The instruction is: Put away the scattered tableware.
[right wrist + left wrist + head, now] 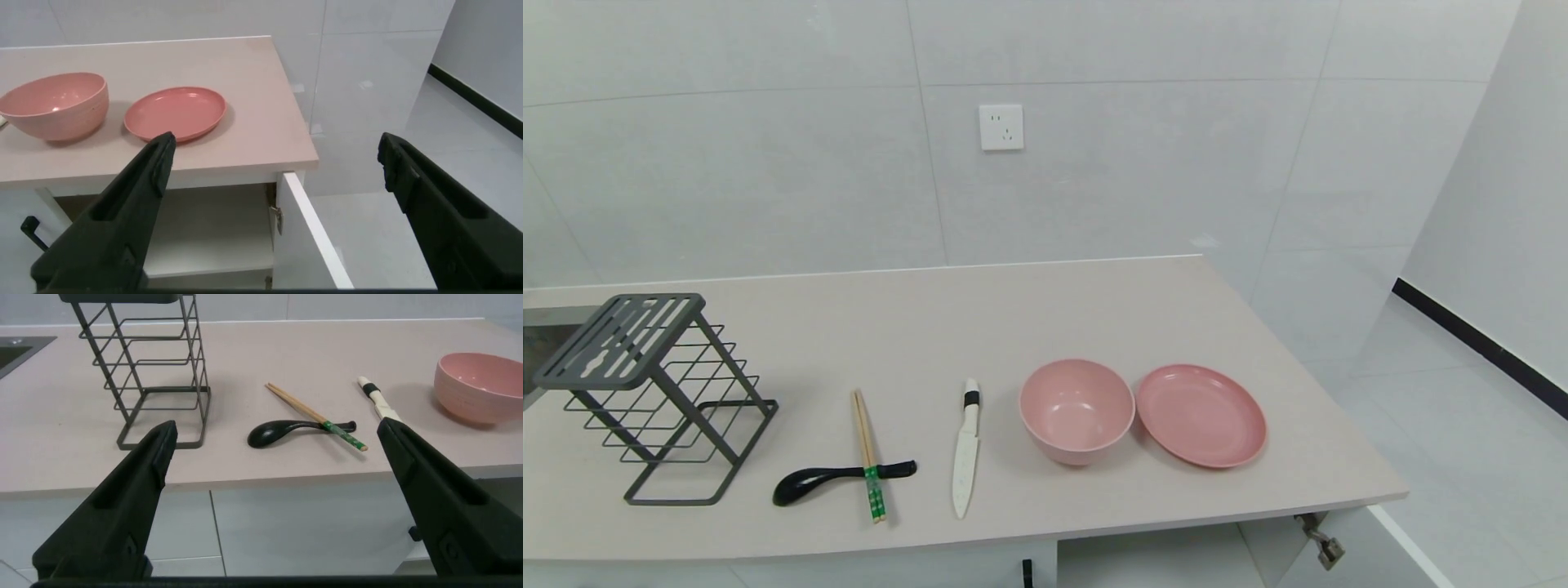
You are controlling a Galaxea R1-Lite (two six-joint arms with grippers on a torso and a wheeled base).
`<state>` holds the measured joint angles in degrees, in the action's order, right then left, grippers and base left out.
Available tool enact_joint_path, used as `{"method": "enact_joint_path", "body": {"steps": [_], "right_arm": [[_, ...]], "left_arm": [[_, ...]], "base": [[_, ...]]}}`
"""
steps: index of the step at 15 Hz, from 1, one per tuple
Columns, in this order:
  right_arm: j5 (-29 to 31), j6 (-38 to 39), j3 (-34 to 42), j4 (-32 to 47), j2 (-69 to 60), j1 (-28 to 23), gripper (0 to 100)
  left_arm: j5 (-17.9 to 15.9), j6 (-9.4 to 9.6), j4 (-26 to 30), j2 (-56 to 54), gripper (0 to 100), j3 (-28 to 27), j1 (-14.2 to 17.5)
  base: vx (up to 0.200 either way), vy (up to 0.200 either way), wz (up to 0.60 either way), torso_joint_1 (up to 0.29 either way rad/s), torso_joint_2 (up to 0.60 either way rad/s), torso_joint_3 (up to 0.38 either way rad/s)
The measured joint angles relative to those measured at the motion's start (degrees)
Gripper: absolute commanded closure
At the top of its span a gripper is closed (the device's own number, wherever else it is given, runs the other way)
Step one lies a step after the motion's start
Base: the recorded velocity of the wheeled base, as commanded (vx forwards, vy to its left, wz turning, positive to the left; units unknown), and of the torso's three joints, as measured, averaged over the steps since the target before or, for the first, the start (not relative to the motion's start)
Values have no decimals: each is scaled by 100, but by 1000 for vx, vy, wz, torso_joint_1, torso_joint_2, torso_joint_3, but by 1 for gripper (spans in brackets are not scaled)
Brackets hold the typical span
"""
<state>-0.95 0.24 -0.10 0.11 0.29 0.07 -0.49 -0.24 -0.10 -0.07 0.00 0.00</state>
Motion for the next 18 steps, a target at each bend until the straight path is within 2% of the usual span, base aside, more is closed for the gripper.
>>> {"method": "enact_joint_path", "body": {"steps": [3, 6, 7, 8, 9, 11, 14, 18], "right_arm": [[-16, 0, 0, 5, 0, 0, 0], [-118, 126, -41, -662, 0, 0, 0], [-356, 156, -144, -1029, 20, 0, 0], [-908, 194, -265, -1179, 85, 0, 0], [-1303, 224, -425, -998, 240, 6, 0], [-1612, 251, -729, -624, 709, 89, 0], [-1768, 238, -1200, -475, 1866, 288, 0], [-1829, 119, -1527, -928, 3647, 424, 0]], "left_arm": [[2, -7, 2, 0, 0, 0, 0], [0, 2, 2, 0, 0, 0, 0], [-16, 27, 2, 0, 0, 0, 0], [-9, 20, 10, 0, 0, 0, 0], [-6, 0, 7, 0, 0, 0, 0], [-11, 11, 2, 0, 0, 0, 0], [-20, 35, 5, 0, 0, 0, 0], [-29, 34, 5, 0, 0, 0, 0]], "base": [[0, 0, 0, 0, 0, 0], [133, 0, 0, -2, 0, 3], [0, 0, 0, 0, 0, 0], [0, 0, 0, 0, 0, 0], [0, 0, 0, 0, 0, 0], [0, 0, 0, 0, 0, 0], [0, 0, 0, 0, 0, 0], [0, 0, 0, 0, 0, 0]]}}
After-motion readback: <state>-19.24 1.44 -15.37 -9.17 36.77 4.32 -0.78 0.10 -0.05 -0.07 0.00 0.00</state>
